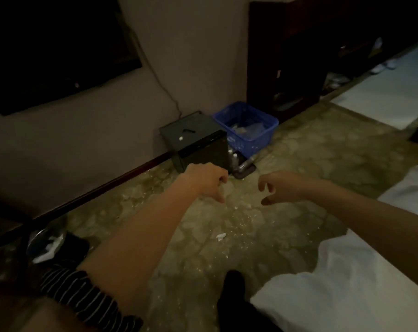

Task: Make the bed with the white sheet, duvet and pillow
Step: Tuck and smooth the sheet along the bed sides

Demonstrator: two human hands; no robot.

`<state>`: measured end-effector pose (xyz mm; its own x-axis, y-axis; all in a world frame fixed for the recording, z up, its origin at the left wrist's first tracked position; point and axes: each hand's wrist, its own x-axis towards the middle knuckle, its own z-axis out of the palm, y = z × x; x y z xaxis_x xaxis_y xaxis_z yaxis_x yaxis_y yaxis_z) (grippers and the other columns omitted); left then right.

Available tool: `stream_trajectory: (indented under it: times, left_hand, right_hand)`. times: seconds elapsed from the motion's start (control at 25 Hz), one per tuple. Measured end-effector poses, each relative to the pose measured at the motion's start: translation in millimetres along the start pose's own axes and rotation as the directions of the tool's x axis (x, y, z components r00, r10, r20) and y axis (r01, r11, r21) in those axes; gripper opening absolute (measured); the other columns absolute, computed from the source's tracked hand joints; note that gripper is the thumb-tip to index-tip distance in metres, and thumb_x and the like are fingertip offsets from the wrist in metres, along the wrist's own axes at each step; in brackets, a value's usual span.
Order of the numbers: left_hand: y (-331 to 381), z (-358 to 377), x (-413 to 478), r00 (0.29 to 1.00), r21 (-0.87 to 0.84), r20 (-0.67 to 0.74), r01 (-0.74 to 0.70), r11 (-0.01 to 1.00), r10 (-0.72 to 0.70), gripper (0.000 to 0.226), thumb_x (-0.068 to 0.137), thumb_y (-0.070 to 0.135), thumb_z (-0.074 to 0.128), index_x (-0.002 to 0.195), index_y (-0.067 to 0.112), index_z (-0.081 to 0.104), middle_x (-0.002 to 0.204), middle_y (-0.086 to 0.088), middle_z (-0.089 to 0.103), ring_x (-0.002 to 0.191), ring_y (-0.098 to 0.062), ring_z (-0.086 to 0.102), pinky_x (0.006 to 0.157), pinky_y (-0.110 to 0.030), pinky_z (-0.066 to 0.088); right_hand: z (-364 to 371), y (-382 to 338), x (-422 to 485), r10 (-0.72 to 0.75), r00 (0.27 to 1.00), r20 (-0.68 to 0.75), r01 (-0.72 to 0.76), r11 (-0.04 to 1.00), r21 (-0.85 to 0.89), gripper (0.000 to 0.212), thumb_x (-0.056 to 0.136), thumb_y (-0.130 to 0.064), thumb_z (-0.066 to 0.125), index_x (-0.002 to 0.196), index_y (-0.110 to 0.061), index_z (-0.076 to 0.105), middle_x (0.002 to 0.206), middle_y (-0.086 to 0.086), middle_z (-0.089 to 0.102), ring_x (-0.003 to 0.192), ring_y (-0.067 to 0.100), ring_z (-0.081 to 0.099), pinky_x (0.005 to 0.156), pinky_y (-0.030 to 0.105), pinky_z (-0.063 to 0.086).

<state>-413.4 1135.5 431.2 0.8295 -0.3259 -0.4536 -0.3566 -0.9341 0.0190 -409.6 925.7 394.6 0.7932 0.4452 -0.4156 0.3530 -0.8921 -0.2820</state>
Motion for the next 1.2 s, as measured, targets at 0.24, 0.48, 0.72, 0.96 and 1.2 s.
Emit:
stream_trajectory:
  times: [0.24, 0.48, 0.72, 0.96, 1.2]
  left_hand:
    - [-50, -114, 159, 0.994, 0.087, -0.010, -0.110, 0.990, 0.111, 0.054, 0.082, 0.047, 0.068, 0.128, 0.027, 0.048, 0.127, 0.003, 0.054, 0.114, -0.020, 0.052, 0.083, -0.035, 0.037]
    - [-41, -209, 334, 0.954, 0.177, 0.006, -0.296, 0.938, 0.300, 0.058, 0.083, 0.048, 0.067, 0.133, 0.028, 0.045, 0.133, 0.004, 0.051, 0.118, -0.021, 0.050, 0.090, -0.039, 0.040]
    - [1, -290, 517, 0.865, 0.292, -0.007, -0.477, 0.829, 0.501, 0.054, 0.082, 0.053, 0.066, 0.127, 0.028, 0.050, 0.123, 0.006, 0.057, 0.111, -0.020, 0.054, 0.079, -0.034, 0.038]
    - [138, -382, 677, 0.645, 0.365, 0.091, -0.730, 0.577, 0.759, 0.055, 0.079, 0.053, 0.068, 0.126, 0.028, 0.051, 0.118, 0.007, 0.059, 0.110, -0.018, 0.055, 0.082, -0.034, 0.043]
    - [305, -416, 788, 0.421, 0.413, 0.205, -0.856, 0.312, 0.884, 0.055, 0.080, 0.052, 0.068, 0.127, 0.026, 0.052, 0.118, 0.005, 0.059, 0.106, -0.018, 0.056, 0.086, -0.035, 0.048]
  right_hand:
    - [-114, 62, 110, 0.068, 0.991, -0.113, -0.064, 0.997, 0.033, 0.037, 0.088, -0.033, 0.065, 0.118, -0.016, 0.053, 0.096, -0.010, 0.049, 0.086, 0.009, 0.045, 0.059, 0.019, 0.035]
    - [-199, 174, 183, 0.252, 0.946, -0.202, -0.235, 0.966, 0.106, 0.041, 0.085, -0.039, 0.067, 0.119, -0.019, 0.053, 0.098, -0.006, 0.048, 0.086, 0.012, 0.047, 0.067, 0.024, 0.037]
    - [-257, 304, 242, 0.496, 0.846, -0.198, -0.453, 0.863, 0.225, 0.043, 0.085, -0.041, 0.067, 0.119, -0.020, 0.051, 0.112, 0.001, 0.055, 0.090, 0.014, 0.049, 0.076, 0.027, 0.042]
    - [-329, 430, 232, 0.758, 0.615, -0.218, -0.614, 0.634, 0.471, 0.039, 0.083, -0.040, 0.069, 0.116, -0.025, 0.054, 0.106, -0.001, 0.056, 0.094, 0.016, 0.055, 0.079, 0.032, 0.049]
    - [-331, 578, 191, 0.907, 0.398, -0.138, -0.713, 0.401, 0.576, 0.043, 0.083, -0.039, 0.069, 0.119, -0.023, 0.053, 0.116, -0.001, 0.057, 0.101, 0.017, 0.055, 0.086, 0.033, 0.051]
